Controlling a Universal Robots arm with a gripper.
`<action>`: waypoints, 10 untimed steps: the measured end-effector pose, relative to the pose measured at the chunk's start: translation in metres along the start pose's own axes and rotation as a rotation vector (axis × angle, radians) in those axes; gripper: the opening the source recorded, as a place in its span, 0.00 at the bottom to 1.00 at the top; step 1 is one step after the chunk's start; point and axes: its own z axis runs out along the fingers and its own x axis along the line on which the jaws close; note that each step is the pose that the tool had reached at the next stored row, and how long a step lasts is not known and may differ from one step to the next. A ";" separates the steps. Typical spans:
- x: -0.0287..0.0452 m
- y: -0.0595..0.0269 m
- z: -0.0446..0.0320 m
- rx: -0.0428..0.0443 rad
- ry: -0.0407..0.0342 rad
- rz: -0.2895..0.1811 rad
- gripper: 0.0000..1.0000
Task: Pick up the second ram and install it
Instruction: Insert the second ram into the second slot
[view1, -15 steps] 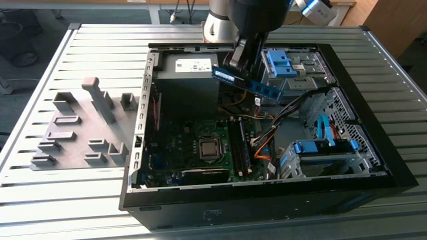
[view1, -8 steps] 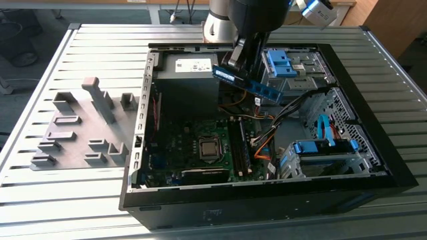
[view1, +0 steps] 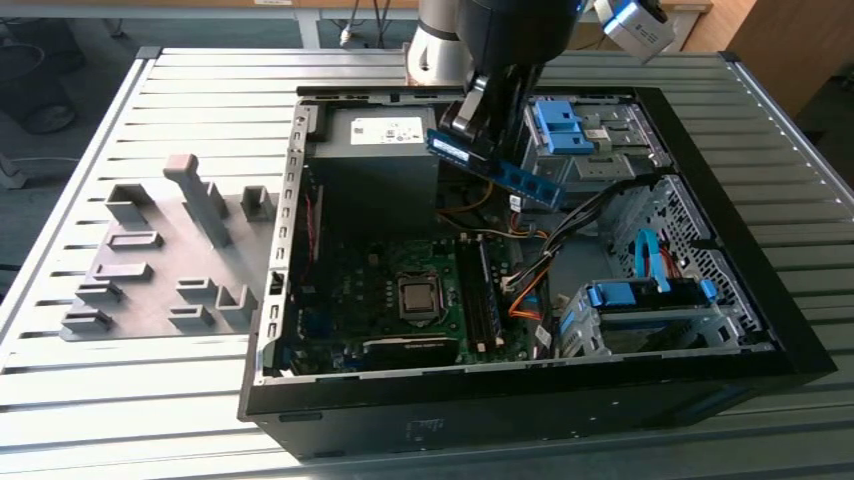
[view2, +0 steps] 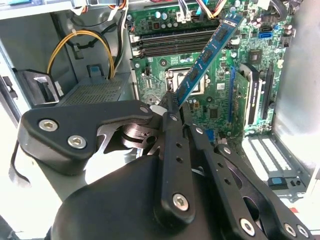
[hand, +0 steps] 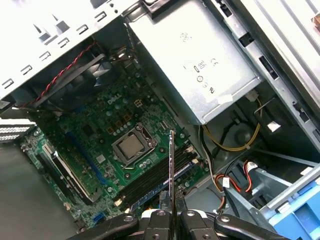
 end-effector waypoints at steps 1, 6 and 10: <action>0.0000 0.0000 0.0000 0.0001 -0.0001 0.006 0.14; 0.0000 0.0000 0.0002 0.0007 -0.0007 0.036 0.14; 0.0000 0.0000 0.0003 0.0013 -0.0014 0.063 0.14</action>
